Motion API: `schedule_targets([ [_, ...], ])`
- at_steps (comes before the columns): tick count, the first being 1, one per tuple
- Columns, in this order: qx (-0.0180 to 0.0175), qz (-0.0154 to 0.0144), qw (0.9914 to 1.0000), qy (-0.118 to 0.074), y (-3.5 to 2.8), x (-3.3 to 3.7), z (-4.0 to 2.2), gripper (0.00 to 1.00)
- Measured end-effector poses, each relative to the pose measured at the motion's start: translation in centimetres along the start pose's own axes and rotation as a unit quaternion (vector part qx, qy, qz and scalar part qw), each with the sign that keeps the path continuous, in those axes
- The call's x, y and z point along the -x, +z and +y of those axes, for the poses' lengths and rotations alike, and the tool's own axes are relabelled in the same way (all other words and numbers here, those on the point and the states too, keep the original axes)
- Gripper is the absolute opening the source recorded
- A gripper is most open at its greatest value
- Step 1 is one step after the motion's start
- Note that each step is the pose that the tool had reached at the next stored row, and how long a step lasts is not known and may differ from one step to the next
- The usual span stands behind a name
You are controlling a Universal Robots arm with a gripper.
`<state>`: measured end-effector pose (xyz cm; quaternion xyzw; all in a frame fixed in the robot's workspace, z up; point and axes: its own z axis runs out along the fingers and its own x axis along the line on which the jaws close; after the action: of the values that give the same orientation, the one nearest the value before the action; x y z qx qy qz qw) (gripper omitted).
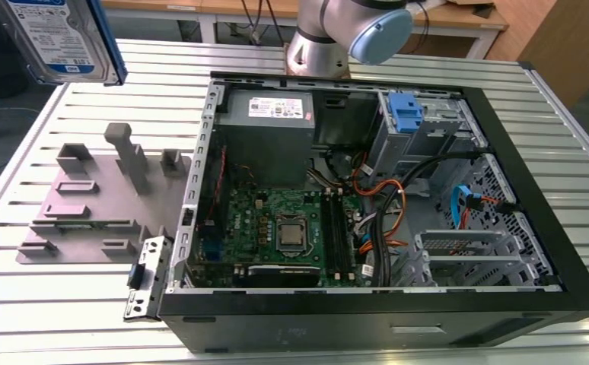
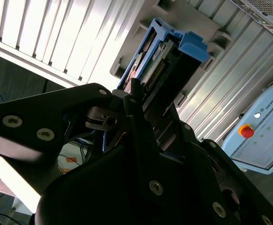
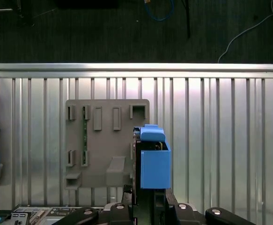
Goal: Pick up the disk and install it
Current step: 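Pick up the disk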
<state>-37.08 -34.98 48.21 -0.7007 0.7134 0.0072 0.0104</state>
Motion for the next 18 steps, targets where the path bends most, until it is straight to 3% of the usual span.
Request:
schedule_targets([
  [9,0.0002,0.0000,1.00000,0.000,-0.03,0.00,-0.19,0.35],
  [18,0.0001,0.0000,1.00000,0.000,-0.01,0.03,-1.51,0.35],
])
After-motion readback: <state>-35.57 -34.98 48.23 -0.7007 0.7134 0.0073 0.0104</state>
